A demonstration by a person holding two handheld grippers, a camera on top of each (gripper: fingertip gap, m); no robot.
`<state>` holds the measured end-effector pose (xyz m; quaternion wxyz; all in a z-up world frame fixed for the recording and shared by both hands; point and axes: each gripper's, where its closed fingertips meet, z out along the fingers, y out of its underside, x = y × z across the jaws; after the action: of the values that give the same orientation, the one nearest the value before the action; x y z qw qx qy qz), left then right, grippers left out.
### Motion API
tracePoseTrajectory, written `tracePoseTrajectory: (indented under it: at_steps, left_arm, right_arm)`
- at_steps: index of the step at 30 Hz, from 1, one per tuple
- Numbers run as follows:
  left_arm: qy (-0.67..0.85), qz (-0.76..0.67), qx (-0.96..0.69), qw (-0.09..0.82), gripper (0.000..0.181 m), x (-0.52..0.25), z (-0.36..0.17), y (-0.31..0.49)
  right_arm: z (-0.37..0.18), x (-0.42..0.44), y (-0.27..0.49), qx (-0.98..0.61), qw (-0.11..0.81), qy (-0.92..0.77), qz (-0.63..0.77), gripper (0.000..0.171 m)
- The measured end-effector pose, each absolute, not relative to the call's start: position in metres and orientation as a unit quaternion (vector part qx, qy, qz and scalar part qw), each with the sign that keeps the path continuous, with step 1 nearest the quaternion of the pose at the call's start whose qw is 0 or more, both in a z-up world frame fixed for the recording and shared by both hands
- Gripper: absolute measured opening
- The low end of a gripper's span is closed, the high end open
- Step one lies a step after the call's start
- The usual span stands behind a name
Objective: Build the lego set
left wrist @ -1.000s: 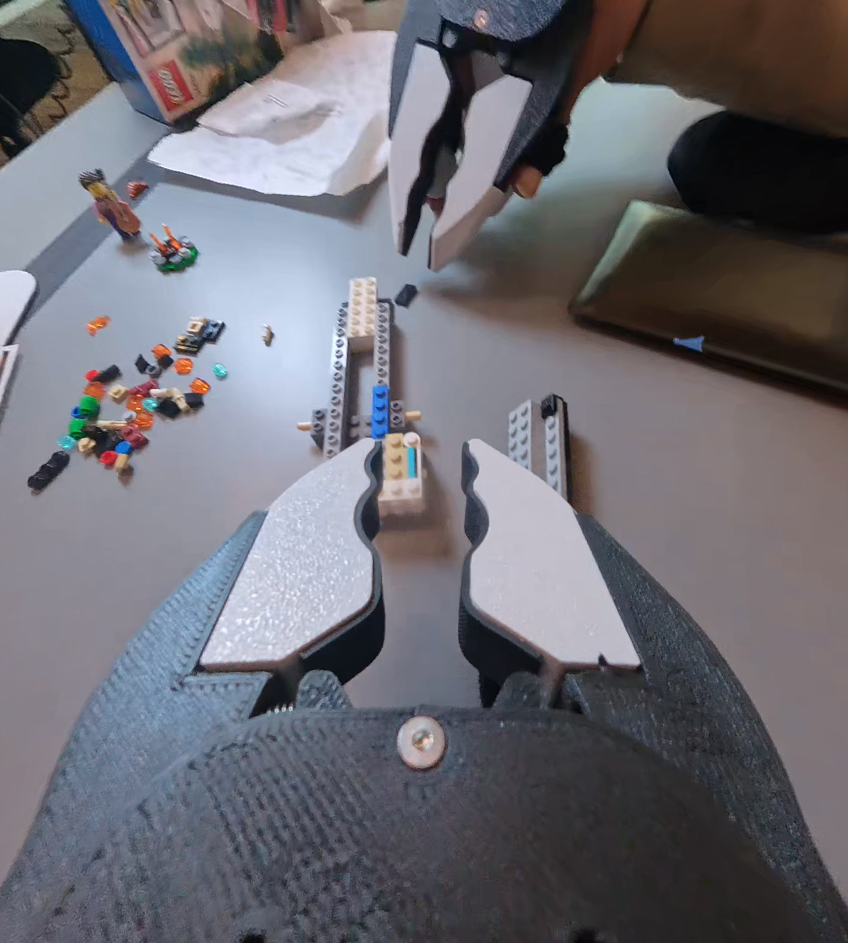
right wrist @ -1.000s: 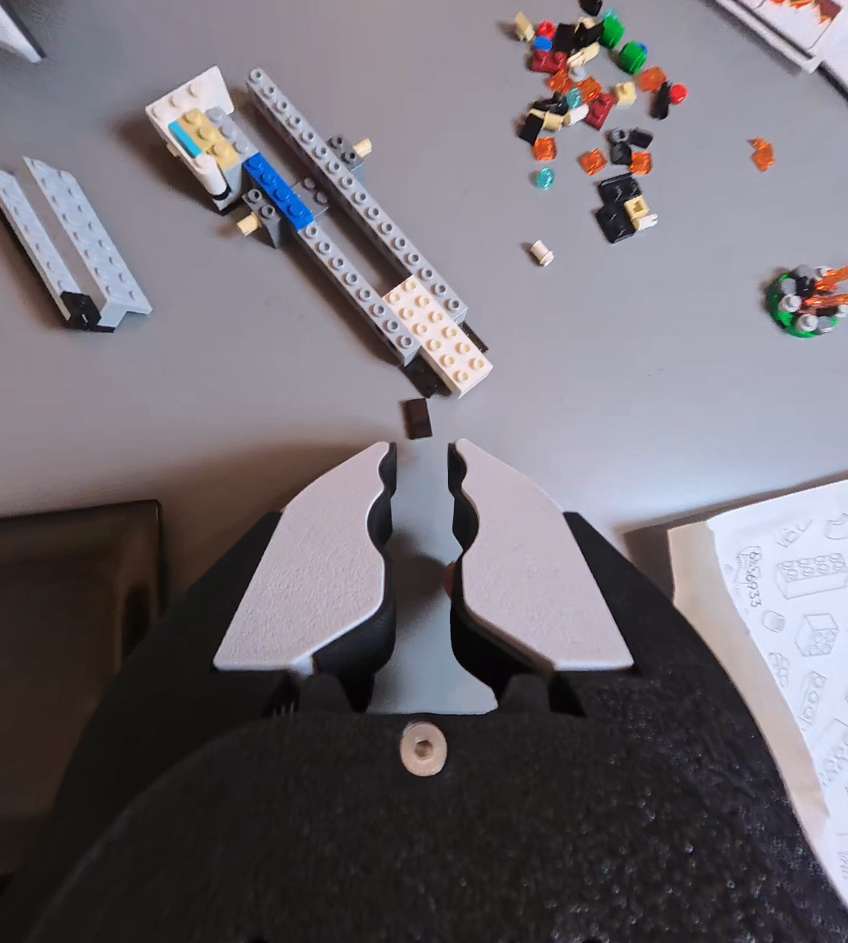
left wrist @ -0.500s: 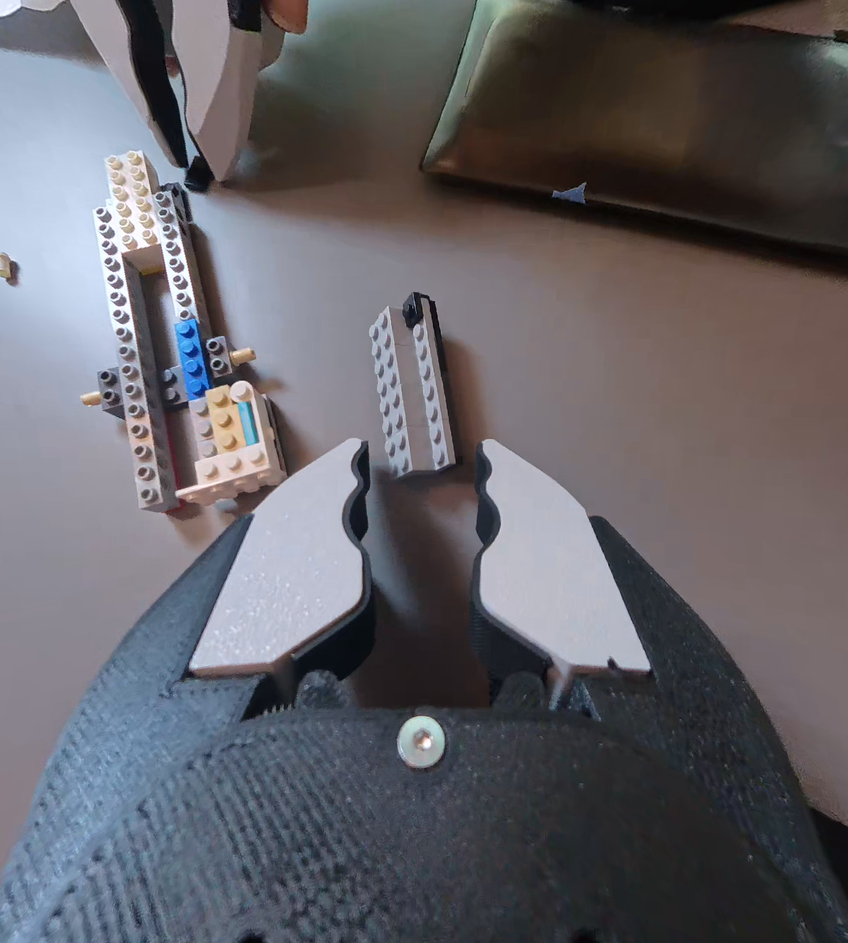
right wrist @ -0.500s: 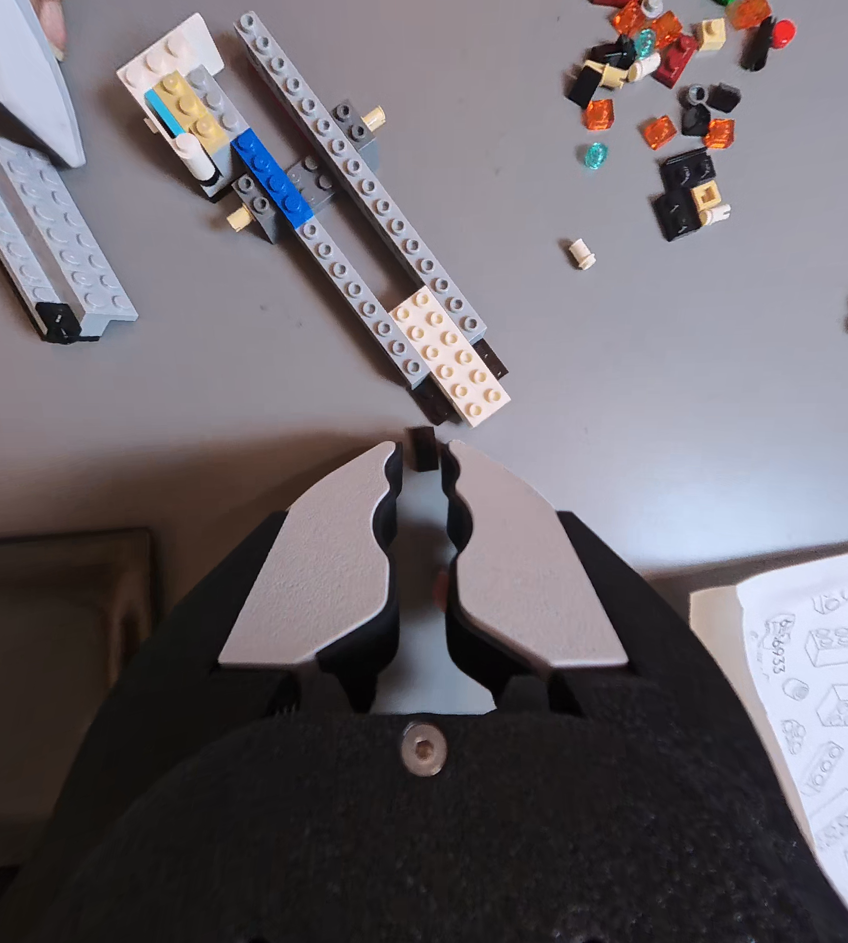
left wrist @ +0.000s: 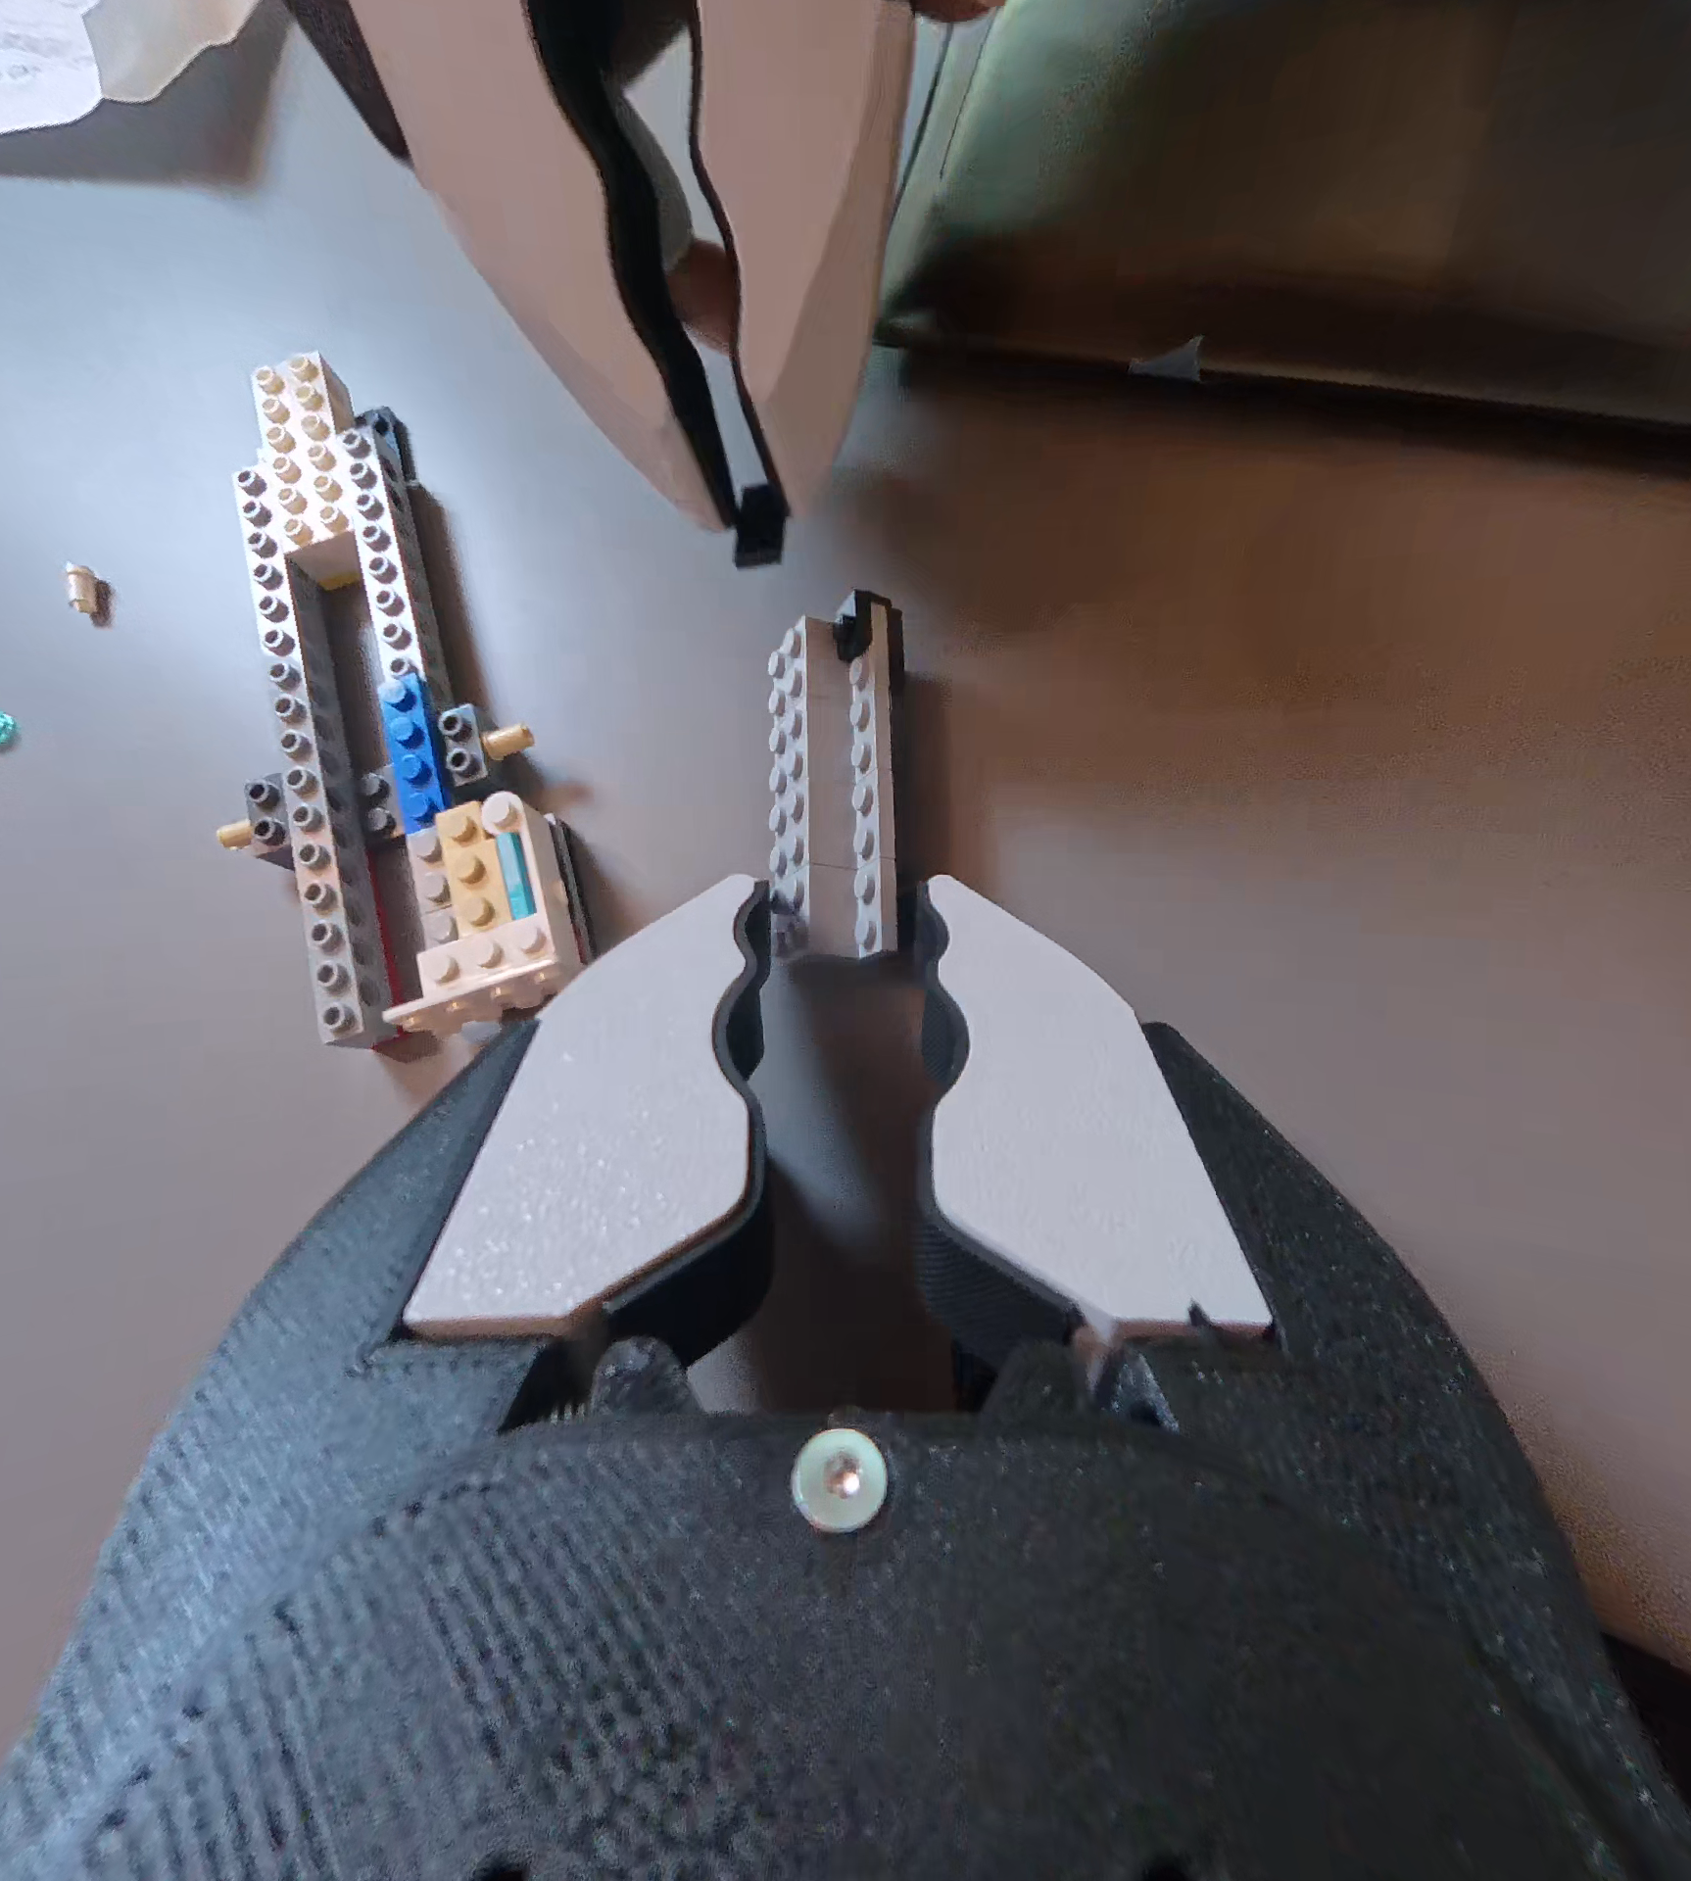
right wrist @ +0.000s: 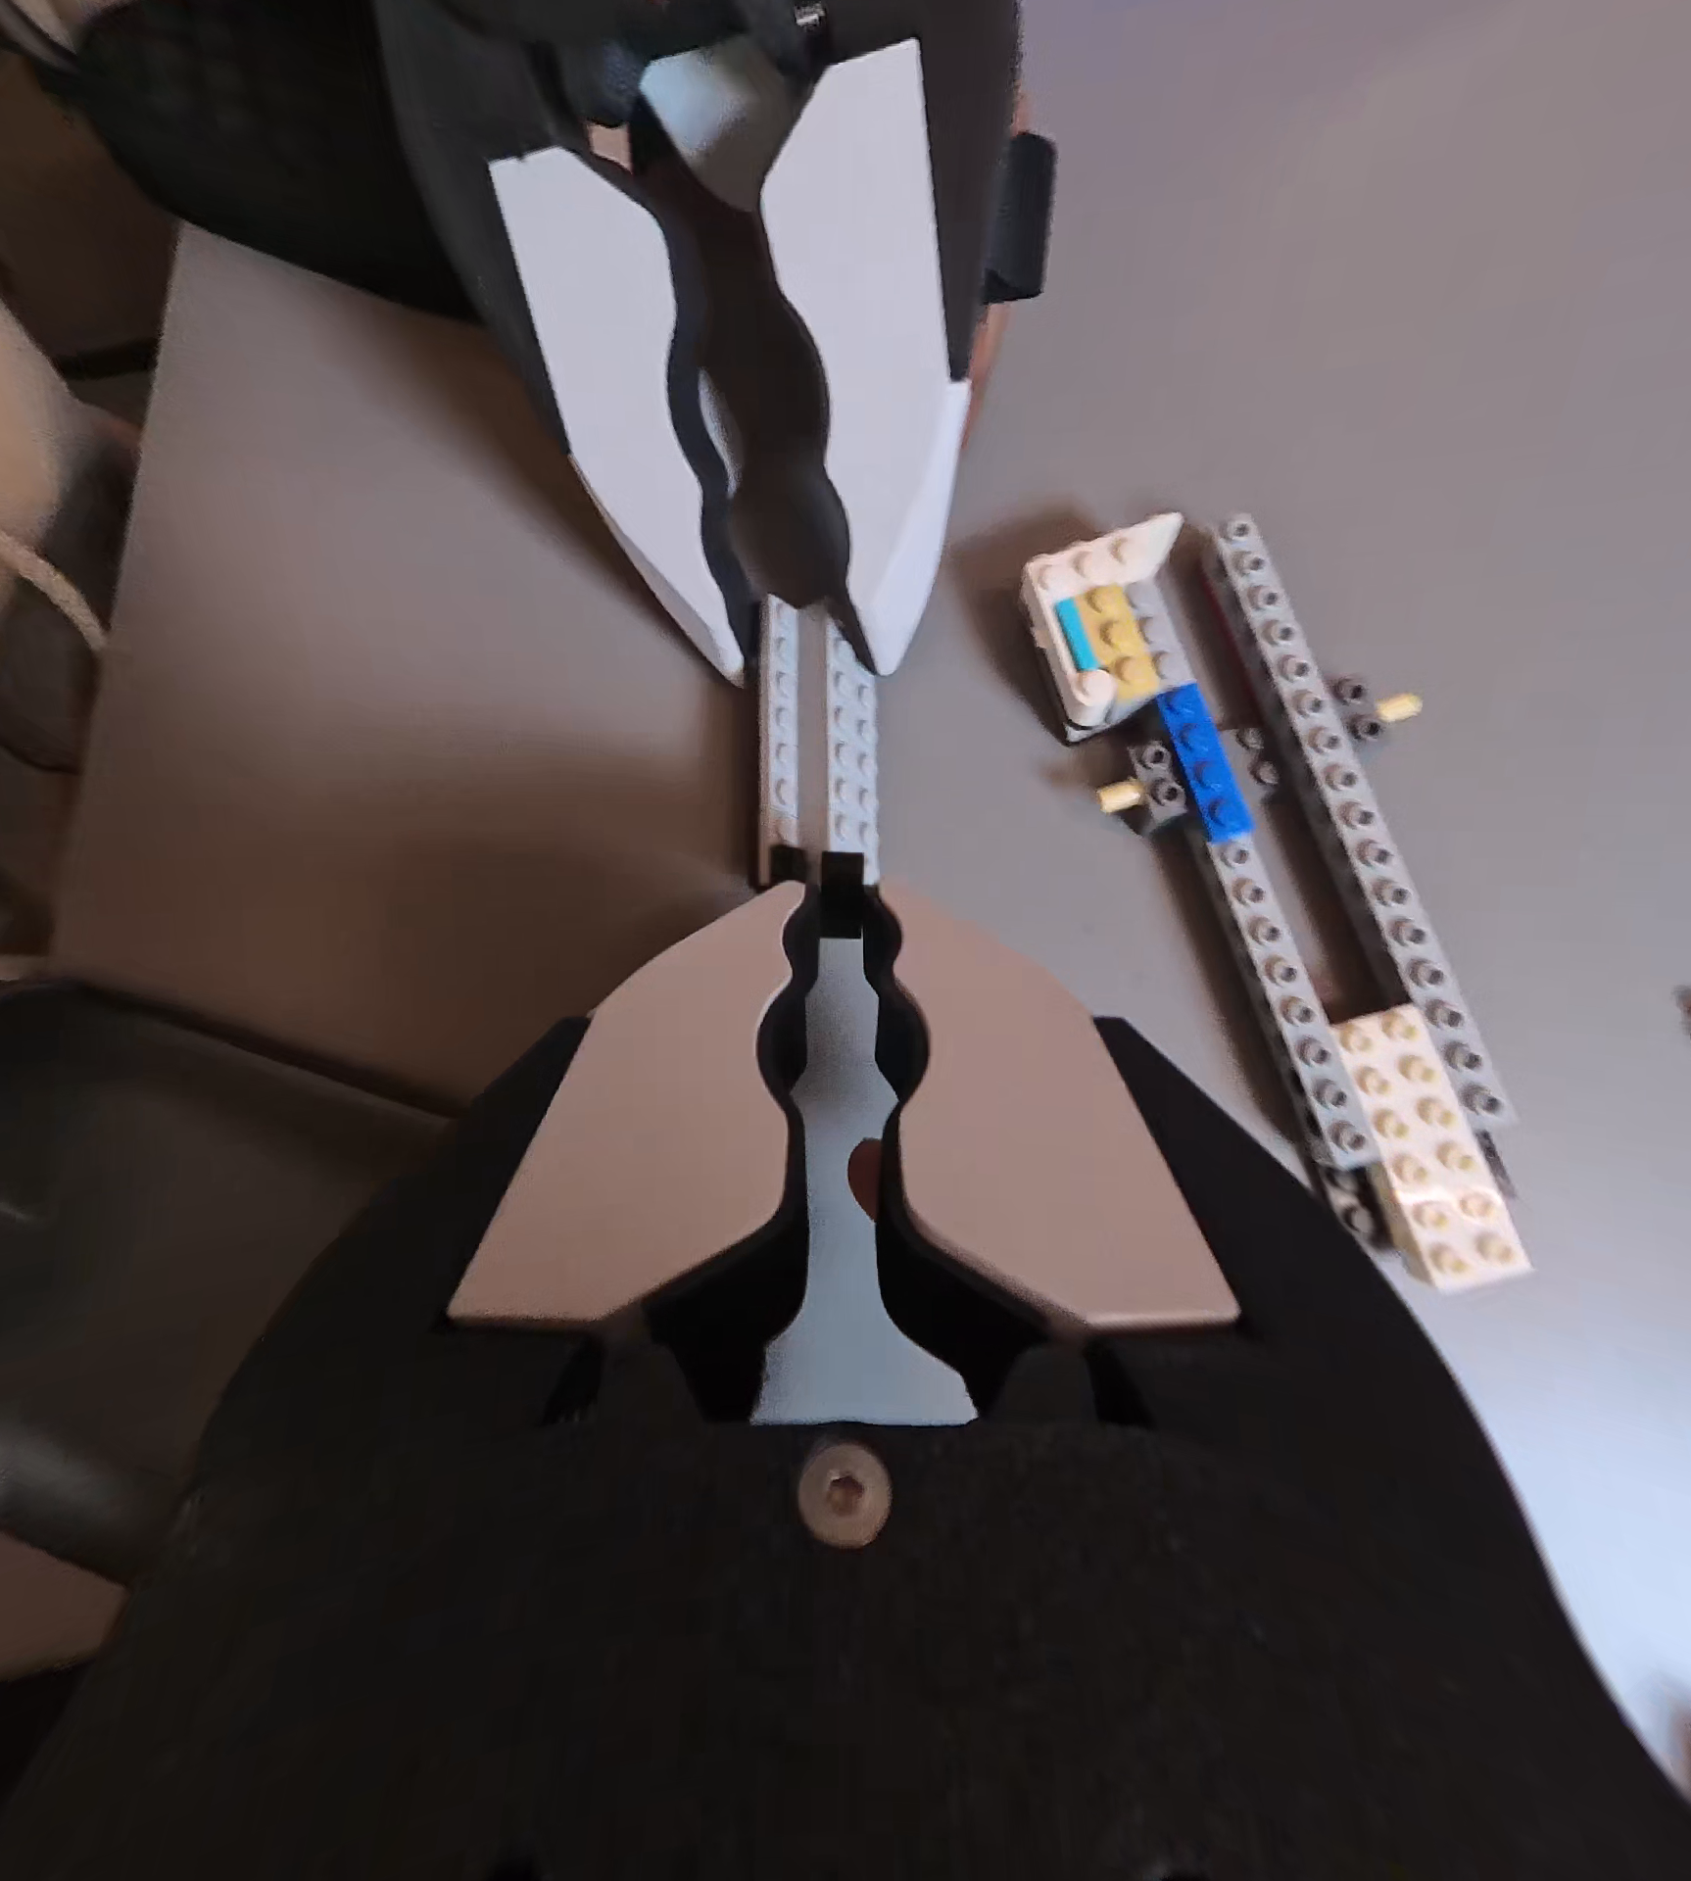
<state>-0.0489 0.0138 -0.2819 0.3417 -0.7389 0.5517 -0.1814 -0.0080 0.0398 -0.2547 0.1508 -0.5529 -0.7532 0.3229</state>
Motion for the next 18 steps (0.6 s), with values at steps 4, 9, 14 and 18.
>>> tracePoseTrajectory:
  at_steps: [4,9,14,18]
  left_arm:
    - [0.560,-0.167,-0.733,0.348,0.026,-0.047,-0.282,0.014]
    - [0.568,-0.149,-0.729,0.351,0.025,-0.047,-0.281,0.014]
    - [0.569,-0.147,-0.729,0.351,0.025,-0.047,-0.281,0.014]
    - [0.569,-0.146,-0.729,0.350,0.024,-0.047,-0.281,0.014]
  right_arm:
    - [-0.260,-0.019,0.024,-0.558,0.123,-0.752,0.329,0.008]
    - [-0.265,-0.022,0.021,-0.565,0.112,-0.754,0.316,0.008]
    - [-0.267,-0.021,0.019,-0.569,0.100,-0.752,0.319,0.014]
    - [-0.267,-0.021,0.018,-0.566,0.101,-0.752,0.322,0.015]
